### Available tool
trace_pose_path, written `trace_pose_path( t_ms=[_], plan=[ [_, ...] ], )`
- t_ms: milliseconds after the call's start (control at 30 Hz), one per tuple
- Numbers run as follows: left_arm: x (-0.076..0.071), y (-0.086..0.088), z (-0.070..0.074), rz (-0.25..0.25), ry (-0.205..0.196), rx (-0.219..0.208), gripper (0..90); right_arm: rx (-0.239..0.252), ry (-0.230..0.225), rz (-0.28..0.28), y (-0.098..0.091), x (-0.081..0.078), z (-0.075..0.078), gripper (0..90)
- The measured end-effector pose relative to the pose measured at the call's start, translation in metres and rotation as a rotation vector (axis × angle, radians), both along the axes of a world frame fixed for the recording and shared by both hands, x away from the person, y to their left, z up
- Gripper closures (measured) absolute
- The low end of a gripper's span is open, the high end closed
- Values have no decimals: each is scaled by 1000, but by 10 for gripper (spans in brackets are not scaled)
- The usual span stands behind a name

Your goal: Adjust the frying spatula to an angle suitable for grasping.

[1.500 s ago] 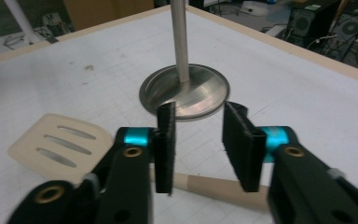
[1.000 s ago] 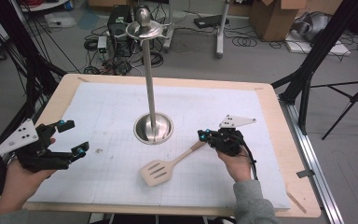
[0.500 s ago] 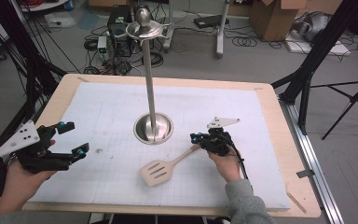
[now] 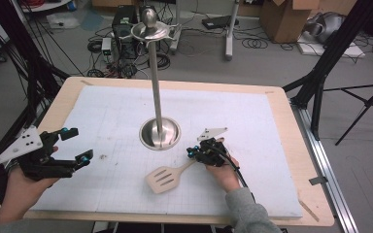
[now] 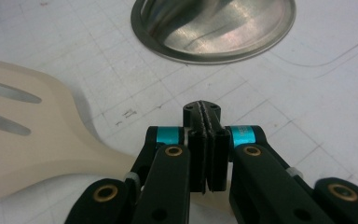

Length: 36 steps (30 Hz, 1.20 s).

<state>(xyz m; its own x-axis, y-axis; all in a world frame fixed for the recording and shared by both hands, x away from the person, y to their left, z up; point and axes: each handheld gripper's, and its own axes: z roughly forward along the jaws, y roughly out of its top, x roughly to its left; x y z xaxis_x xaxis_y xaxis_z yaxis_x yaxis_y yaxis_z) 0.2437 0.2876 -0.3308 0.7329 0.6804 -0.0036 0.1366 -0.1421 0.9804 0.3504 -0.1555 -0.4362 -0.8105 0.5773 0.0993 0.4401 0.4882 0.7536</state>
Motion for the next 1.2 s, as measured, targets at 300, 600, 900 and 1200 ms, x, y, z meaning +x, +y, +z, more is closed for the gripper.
trace_pose_path(
  t_ms=[300,600,900,1200],
  plan=[
    [2,1,-3,2,10,5,130,-33,17,0,3,1,-6,896],
    [3,1,-5,4,19,6,130,-44,25,-6,3,0,-6,896],
    [6,-1,-7,-3,27,11,130,-30,62,-17,-2,-3,-4,899],
    [10,-6,-11,-19,42,19,130,-11,55,-19,-7,-8,-5,900]
  ],
)
